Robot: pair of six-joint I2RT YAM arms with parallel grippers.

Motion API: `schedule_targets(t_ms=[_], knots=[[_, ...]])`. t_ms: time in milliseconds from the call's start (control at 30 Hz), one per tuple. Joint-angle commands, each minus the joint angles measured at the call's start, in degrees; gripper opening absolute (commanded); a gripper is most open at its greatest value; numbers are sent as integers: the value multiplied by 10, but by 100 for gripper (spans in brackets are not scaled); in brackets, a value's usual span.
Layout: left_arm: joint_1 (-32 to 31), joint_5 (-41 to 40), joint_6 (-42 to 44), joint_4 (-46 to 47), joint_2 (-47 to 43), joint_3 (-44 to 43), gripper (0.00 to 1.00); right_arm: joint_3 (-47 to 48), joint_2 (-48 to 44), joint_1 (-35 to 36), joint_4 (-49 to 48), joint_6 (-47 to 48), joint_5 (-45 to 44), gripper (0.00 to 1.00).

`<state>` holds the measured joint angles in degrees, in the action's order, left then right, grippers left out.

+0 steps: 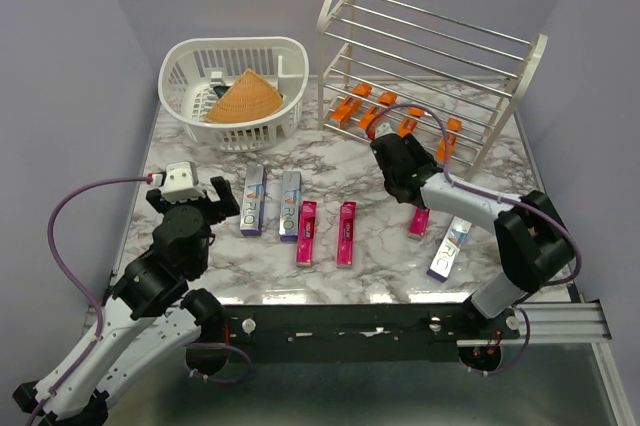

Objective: Place and organize the toothpastes onto the shelf

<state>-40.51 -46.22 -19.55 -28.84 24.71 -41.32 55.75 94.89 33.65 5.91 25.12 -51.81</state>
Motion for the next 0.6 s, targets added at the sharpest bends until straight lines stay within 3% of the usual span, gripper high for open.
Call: schedule_targets(t_ms=[0,167,333,567], knots=[[6,15,6,13,-2,9,99,20,-70,43,119,-167,117,63],[7,11,6,13,-12,9,99,4,-153,55,166,-307,196,74],[9,5,4,10,-21,11,99,-26,-223,56,226,-421,217,88],[10,-1,5,9,-25,12,99,-127,-320,56,244,-593,256,92]])
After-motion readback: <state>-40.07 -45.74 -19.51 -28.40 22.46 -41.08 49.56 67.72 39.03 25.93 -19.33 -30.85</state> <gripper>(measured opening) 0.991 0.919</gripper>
